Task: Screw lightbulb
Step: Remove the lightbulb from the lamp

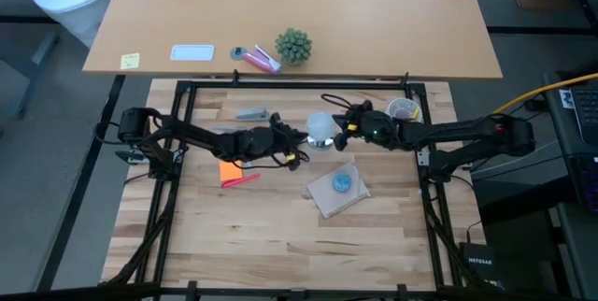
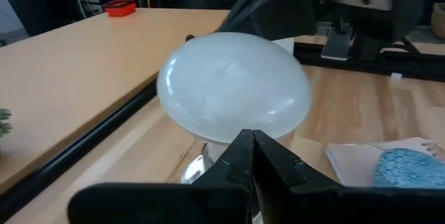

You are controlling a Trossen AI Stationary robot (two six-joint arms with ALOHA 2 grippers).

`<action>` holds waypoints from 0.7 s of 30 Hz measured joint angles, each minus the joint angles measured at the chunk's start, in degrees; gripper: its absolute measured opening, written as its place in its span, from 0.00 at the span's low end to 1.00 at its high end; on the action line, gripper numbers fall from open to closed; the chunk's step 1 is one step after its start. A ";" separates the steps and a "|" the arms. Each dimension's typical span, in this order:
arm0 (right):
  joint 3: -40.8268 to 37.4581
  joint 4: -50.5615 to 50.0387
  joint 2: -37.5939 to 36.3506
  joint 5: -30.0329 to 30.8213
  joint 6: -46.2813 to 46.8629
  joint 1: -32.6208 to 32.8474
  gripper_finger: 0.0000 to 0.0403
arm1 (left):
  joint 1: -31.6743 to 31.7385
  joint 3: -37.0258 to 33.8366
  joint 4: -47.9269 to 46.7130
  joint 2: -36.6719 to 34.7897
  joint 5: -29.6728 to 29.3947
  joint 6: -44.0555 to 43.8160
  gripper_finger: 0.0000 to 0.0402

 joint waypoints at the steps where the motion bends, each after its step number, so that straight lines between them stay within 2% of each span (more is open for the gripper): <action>1: 0.00 0.59 0.40 -0.04 0.00 0.00 0.03 | -0.24 0.00 0.14 0.02 -0.13 0.00 0.00; 11: 0.07 6.37 5.39 -0.77 -0.28 0.00 0.03 | -1.17 -0.02 1.72 0.02 0.27 0.00 0.00; 21: 0.07 6.17 5.16 1.56 -1.78 0.24 0.03 | -1.90 0.02 1.72 -0.02 -1.10 0.50 0.00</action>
